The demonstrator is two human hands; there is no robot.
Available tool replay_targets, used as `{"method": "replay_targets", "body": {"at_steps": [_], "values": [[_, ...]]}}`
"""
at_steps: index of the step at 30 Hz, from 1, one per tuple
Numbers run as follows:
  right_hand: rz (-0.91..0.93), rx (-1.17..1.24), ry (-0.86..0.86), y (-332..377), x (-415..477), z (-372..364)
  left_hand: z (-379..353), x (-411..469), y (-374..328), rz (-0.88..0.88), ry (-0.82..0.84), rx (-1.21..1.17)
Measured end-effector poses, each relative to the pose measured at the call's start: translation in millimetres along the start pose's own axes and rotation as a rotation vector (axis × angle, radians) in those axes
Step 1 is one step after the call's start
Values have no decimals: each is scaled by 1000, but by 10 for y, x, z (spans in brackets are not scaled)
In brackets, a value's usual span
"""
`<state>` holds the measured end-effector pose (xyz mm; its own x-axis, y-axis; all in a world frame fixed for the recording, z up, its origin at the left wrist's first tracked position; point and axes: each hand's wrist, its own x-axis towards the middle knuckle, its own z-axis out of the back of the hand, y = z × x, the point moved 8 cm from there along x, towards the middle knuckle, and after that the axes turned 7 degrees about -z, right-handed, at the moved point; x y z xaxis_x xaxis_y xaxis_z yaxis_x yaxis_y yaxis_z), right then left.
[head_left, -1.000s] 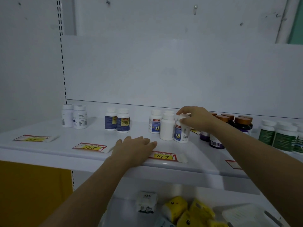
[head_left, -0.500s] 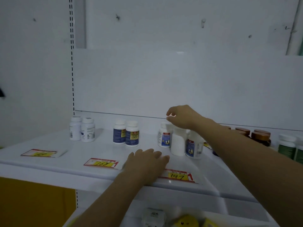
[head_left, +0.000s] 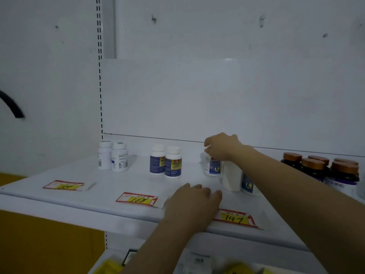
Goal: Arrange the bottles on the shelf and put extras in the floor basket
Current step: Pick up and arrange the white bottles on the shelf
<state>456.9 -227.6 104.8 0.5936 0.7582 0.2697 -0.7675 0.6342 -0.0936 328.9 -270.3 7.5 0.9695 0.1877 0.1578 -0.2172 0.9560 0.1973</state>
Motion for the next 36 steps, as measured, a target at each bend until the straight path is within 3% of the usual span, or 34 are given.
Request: {"method": "replay_targets", "body": {"at_steps": [2,6,11,17,22,27,33,36], "values": [[25,62,-20,-12,-63,117,5,-8,63,107,-29,-146],[76,193,-69,-74,-252,412,121,-86,187,321,-257,-510],[184,435,-63,-156,-597,824,463,-132,178,285,-469,-733],[273,548,-35,-245,-975,1090,691,-4,102,243,-510,-1230],[232,764,27,-450,-1170,1013,718,-13,-76,271,-588,-1258],[126,588,-59,-615,-1246,835,625,18,-270,336,-569,-1231],[159,843,36,-811,-1339,744,525,61,-372,249,-412,-1374],[174,934,77,-823,-1349,676,522,47,-351,278,-478,-1395]]}}
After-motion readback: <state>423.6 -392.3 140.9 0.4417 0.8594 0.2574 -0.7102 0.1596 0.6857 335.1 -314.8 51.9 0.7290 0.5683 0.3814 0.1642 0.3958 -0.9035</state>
